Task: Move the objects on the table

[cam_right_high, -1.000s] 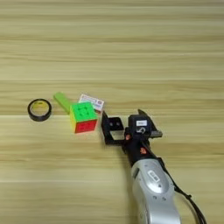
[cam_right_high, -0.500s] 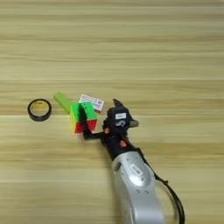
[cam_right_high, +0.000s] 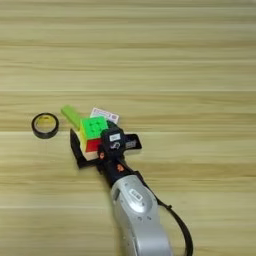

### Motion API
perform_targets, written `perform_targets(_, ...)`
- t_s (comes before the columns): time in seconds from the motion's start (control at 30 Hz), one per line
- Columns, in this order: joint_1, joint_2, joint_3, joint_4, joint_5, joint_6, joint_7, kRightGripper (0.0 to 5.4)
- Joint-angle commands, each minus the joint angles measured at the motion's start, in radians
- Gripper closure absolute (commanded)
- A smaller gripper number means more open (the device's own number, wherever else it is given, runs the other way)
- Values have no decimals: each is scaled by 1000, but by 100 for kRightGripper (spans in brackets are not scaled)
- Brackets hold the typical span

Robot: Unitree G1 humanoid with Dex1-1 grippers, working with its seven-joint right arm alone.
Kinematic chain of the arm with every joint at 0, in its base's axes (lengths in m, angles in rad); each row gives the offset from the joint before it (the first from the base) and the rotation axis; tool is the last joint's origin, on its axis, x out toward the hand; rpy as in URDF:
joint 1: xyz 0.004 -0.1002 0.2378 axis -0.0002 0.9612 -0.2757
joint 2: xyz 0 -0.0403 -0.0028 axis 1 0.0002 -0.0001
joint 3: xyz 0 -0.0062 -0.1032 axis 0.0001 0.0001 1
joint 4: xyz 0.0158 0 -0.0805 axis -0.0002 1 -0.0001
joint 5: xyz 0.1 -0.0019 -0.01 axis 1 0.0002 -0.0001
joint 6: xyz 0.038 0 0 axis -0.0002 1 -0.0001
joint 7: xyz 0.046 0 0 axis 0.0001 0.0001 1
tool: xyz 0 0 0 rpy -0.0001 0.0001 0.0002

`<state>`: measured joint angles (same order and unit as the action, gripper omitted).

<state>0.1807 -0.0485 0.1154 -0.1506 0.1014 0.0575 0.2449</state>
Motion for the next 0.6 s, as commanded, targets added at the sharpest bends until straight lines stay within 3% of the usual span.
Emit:
perform_targets(0.03,-67,6,-6,17,-10,-45,-12,3)
perform_targets(0.27,-87,7,-14,57,-11,-61,-10,3)
perform_targets(0.6,-96,6,-13,75,-17,-67,-5,123)
